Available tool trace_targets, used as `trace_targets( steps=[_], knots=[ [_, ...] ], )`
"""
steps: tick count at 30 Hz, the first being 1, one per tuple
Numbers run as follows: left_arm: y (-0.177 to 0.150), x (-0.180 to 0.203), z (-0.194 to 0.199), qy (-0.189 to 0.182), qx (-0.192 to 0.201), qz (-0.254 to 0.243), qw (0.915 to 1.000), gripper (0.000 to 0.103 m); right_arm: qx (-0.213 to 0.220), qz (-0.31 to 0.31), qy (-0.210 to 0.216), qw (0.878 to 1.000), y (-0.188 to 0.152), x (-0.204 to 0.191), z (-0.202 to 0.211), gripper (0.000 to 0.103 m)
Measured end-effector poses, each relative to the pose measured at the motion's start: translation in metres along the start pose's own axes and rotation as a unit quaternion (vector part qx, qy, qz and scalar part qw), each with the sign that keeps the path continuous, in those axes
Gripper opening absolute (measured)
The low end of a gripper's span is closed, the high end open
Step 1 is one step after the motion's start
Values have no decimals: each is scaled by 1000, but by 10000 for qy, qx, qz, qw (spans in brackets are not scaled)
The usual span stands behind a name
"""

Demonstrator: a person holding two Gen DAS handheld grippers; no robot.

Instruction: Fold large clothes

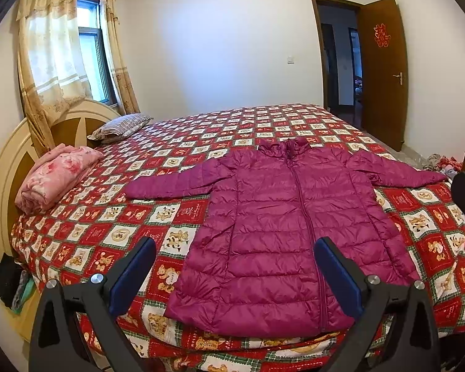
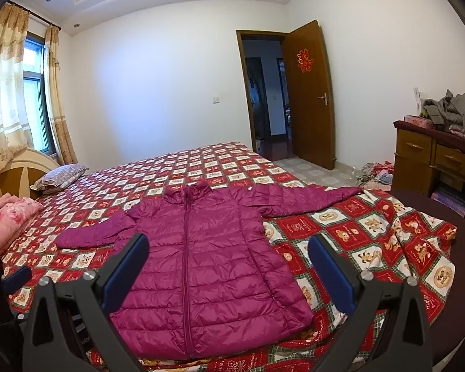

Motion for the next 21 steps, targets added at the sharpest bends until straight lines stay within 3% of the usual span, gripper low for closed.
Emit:
trace_targets(
  steps=[21],
  knots=[
    [0,-3,-11,-31,-158,5,9999,102,-189,-26,-18,9998,-6,1,-10,103]
  ],
)
Point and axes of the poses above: each gripper's, at about its wrist camera, not at the fingertips, and z roughly against the way its jaws point, x to its right, y to its top, the point moved 10 cm from there along -z, roughly the way its jaws point, and after that the axes turned 14 degrees about z, right-handed, at the moved point
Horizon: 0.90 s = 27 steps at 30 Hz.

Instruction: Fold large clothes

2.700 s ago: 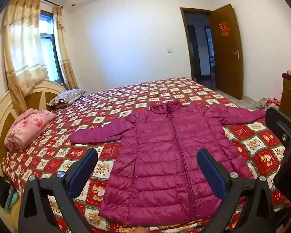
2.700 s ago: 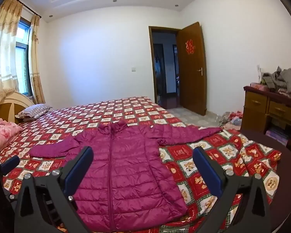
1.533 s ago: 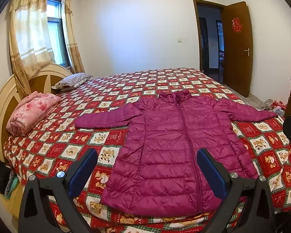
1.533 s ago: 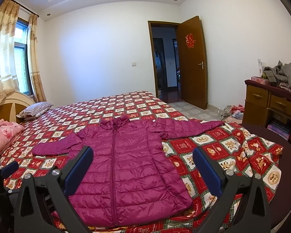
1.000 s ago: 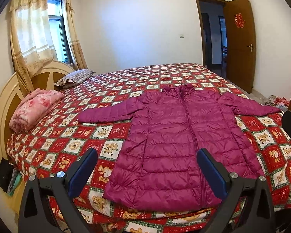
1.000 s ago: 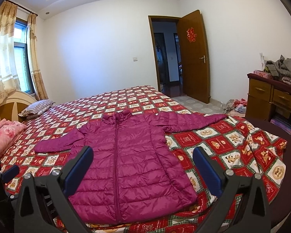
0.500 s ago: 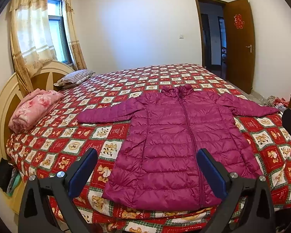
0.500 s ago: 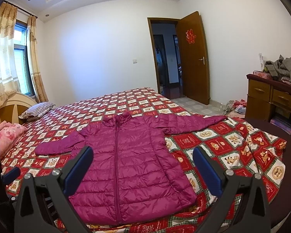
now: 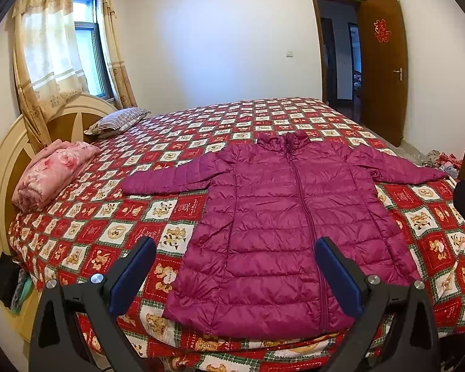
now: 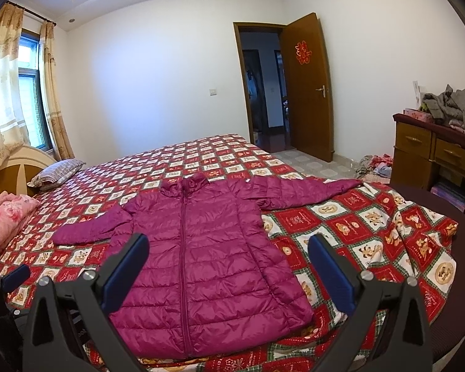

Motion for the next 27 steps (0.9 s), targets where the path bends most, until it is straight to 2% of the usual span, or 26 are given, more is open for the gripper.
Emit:
trace_targets(
  steps=[13,27],
  knots=[
    [2,11,-14,-92,-130,-68,9999,102,-142,-56,-153,9998,-3,7,-9,103],
    [14,17,-45,-72,-371,-62,9993,102,-447,-120,-137,9988,0,7,-40,103]
  ],
)
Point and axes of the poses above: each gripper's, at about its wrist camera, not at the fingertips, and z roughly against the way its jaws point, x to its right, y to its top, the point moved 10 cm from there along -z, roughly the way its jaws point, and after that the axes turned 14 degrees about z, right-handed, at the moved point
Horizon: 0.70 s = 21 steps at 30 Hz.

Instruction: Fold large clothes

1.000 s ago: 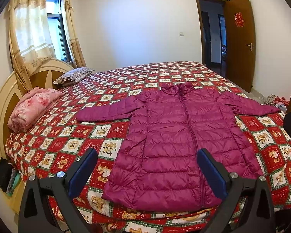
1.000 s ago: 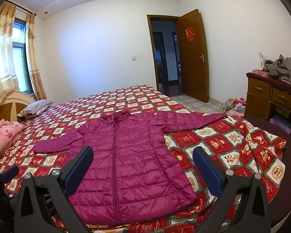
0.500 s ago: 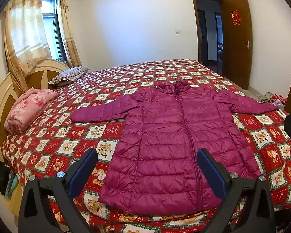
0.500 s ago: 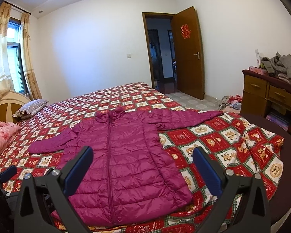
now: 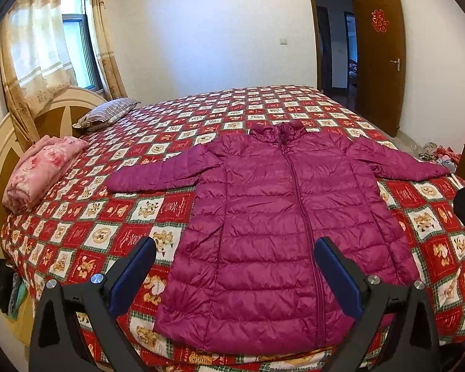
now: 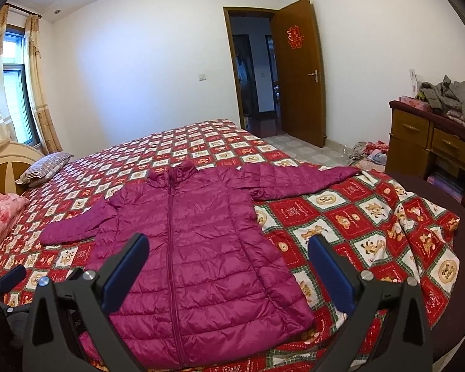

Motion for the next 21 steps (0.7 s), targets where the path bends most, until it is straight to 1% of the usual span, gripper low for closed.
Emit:
trace_targets(
  steps=[9,15,21],
  knots=[
    [30,12,-23,-39,-29,-18,10000,102,8,-152,-124,9998,24,9,-20,103],
    [44,14,-38,-67,-46,40,10000,102,-87,-153,-144,9997,29,9,-36,103],
    [48,17,-56,-83,-150,26,9998,102,-133,-170,-164,9996,32,11,-51,103]
  ],
)
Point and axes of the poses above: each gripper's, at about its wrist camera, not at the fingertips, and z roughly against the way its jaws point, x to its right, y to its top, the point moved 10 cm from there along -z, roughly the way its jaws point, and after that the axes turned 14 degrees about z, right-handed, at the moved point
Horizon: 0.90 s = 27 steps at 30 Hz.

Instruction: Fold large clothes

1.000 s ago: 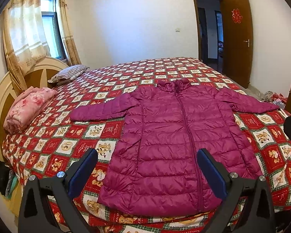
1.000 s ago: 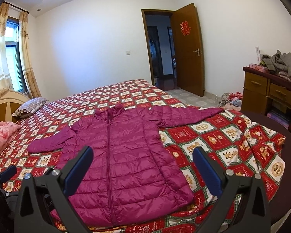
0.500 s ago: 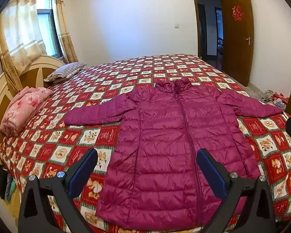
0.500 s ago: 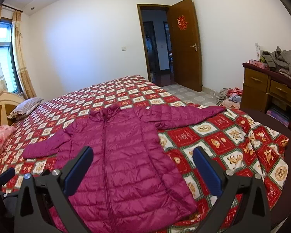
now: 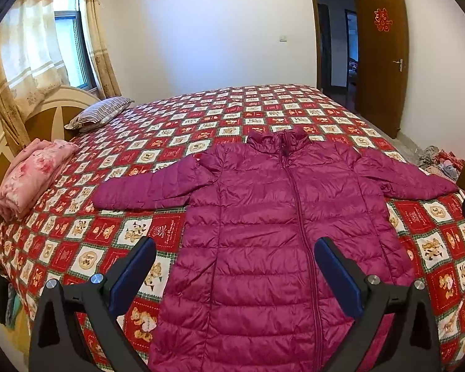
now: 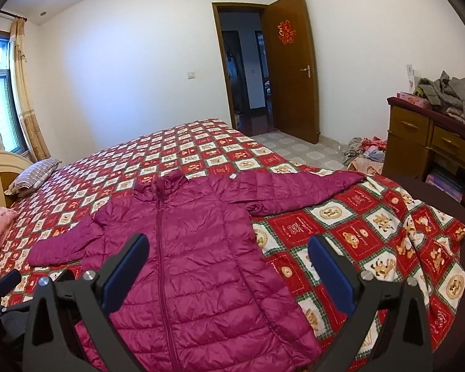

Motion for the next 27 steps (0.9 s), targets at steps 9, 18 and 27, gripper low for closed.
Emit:
trace_targets(
  steps=[9,18,27],
  knots=[
    [15,-20,-54,-920,-497,663,9923,102,-361,-383,158,9985,-8,42,-56,90],
    [52,-105,-163,-199,-383,1140,9925,102,-852,-1531,-658,9823,-1,214,-140,79],
    [38,-139,-243,637,-259,661,9954,102,-1509,-2852,-1094,9402,-38,321,-254,73]
  ],
)
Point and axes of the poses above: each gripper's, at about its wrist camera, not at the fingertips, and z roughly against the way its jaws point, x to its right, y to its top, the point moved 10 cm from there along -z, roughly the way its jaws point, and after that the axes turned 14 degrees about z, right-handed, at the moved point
